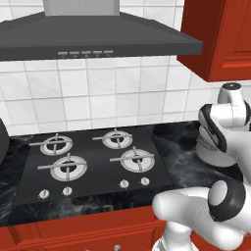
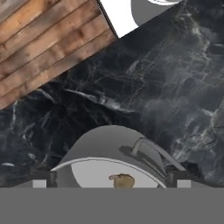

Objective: Turn on the sink faucet. Then move the garlic from the counter to the sink. Turn off the sink. Move the vegetable from the sink to the pot next to the stove. Finally move the pot to the rear left burner.

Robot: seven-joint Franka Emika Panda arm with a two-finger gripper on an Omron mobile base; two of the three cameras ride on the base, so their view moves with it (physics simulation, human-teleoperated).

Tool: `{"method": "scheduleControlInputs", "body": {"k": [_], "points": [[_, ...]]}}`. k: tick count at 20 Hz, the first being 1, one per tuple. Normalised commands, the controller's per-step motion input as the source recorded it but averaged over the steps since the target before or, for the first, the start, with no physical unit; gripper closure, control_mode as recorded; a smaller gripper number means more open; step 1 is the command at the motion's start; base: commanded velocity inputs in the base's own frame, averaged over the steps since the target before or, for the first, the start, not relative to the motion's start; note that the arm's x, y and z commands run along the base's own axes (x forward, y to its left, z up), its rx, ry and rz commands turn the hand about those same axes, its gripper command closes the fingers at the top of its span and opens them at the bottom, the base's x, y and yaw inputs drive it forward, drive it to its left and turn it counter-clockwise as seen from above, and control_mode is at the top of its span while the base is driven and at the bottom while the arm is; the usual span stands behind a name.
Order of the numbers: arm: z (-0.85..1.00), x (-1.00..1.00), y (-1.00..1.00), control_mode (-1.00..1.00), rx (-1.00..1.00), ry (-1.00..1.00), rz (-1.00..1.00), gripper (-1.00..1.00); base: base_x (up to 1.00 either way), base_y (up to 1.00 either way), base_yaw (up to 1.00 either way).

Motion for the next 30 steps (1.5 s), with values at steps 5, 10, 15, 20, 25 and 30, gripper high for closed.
{"method": "scheduleControlInputs", "body": {"k": [5, 10, 15, 20, 25, 30], "points": [[0.15, -0.12, 0.27, -1.00, -0.05, 0.14, 0.29, -1.00, 0.00, 0.00, 0.00], [0.01, -0.05, 0.23, -1.00, -0.08, 0.13, 0.30, -1.00, 0.00, 0.00, 0.00], [-0.01, -0.01, 0.14, -1.00, -0.10, 0.08, 0.28, -1.00, 0.00, 0.00, 0.00], [-0.20, 0.00, 0.00, -1.00, -0.06, 0.00, 0.19, -1.00, 0.00, 0.00, 0.00], [-0.27, 0.04, 0.00, -1.00, 0.00, 0.00, 0.15, -1.00, 0.00, 0.00, 0.00], [-0.10, 0.11, 0.00, -1.00, 0.00, -0.01, 0.10, -1.00, 0.00, 0.00, 0.00]]}}
